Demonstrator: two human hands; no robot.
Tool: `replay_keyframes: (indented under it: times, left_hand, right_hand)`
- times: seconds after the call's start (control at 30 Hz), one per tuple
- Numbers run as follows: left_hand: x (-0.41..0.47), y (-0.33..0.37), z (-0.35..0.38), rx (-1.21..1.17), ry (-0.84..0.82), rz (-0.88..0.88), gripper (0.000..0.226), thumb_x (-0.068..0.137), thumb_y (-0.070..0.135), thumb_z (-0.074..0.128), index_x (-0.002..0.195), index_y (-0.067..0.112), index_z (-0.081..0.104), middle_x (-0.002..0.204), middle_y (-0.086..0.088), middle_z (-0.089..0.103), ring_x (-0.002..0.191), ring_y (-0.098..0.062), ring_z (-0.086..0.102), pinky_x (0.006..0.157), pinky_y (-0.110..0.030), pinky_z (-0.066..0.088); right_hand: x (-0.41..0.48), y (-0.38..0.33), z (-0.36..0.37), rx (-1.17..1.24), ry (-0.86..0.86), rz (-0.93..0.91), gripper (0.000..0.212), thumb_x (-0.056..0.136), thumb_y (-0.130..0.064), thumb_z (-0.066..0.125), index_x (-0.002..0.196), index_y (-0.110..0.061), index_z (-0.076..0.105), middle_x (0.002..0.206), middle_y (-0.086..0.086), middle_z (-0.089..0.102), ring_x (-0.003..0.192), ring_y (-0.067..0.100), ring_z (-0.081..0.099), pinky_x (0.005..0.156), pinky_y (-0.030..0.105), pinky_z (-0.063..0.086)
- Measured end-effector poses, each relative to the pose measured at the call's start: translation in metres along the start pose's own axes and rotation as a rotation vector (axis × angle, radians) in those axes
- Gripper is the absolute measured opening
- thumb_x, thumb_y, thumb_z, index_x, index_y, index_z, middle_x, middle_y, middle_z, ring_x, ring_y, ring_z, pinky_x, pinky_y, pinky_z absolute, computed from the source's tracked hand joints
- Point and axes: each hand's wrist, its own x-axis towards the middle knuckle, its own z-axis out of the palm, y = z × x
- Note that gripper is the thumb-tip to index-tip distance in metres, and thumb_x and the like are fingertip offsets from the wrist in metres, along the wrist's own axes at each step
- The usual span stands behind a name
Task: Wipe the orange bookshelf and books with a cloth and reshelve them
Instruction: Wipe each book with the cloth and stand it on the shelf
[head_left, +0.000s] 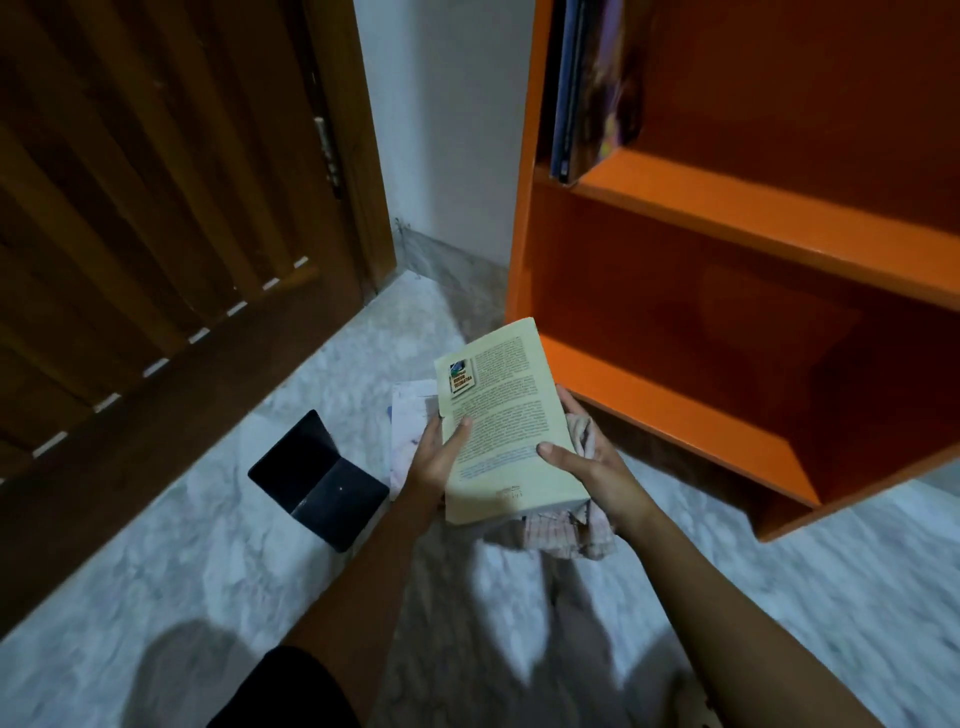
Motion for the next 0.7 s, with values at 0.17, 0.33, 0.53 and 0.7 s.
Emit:
replay_keyframes:
  times: [0.17,0.33,0.53,0.7]
  left_hand:
    - [-0.032,0.027,0.004,-0.130,-0.174,0.016,0.050,0.083,0.049,0.064,0.128,0.032,0.050,0.129,-0.004,0.060,0.120,-0.028,0.055,0.102,-0.053,0.041]
    - [-0.055,0.060,0.015,-0.271,-0.043,0.053,0.059,0.089,0.019,0.062,0.139,0.033,0.034,0.117,-0.002,0.066,0.109,-0.028,0.062,0.098,-0.051,0.046]
    - [-0.076,0.086,0.011,-0.139,-0.007,0.211,0.073,0.087,0.008,0.062,0.145,0.036,0.028,0.122,-0.007,0.064,0.109,-0.028,0.063,0.096,-0.054,0.047]
    - [-0.085,0.102,0.013,-0.276,0.004,0.245,0.071,0.085,-0.001,0.061,0.144,0.029,0.034,0.125,-0.010,0.062,0.111,-0.030,0.062,0.095,-0.054,0.048]
  right_hand:
    - [-0.028,-0.040,0.000,-0.011,-0.009,-0.100,0.066,0.087,-0.003,0.062,0.134,-0.041,0.035,0.123,-0.020,0.062,0.114,0.008,0.060,0.079,0.020,0.051]
    - [-0.045,-0.062,0.008,-0.016,-0.019,-0.125,0.067,0.088,0.002,0.058,0.136,-0.037,0.032,0.124,-0.018,0.061,0.113,0.007,0.060,0.079,0.020,0.051]
    - [-0.050,-0.070,0.009,-0.058,-0.014,-0.115,0.075,0.087,-0.005,0.062,0.147,-0.030,0.022,0.133,-0.014,0.053,0.121,0.007,0.053,0.093,0.029,0.050]
    - [-0.048,-0.075,0.009,-0.130,-0.040,-0.108,0.080,0.086,-0.022,0.068,0.149,-0.033,0.020,0.151,-0.009,0.034,0.138,0.011,0.033,0.110,0.039,0.035]
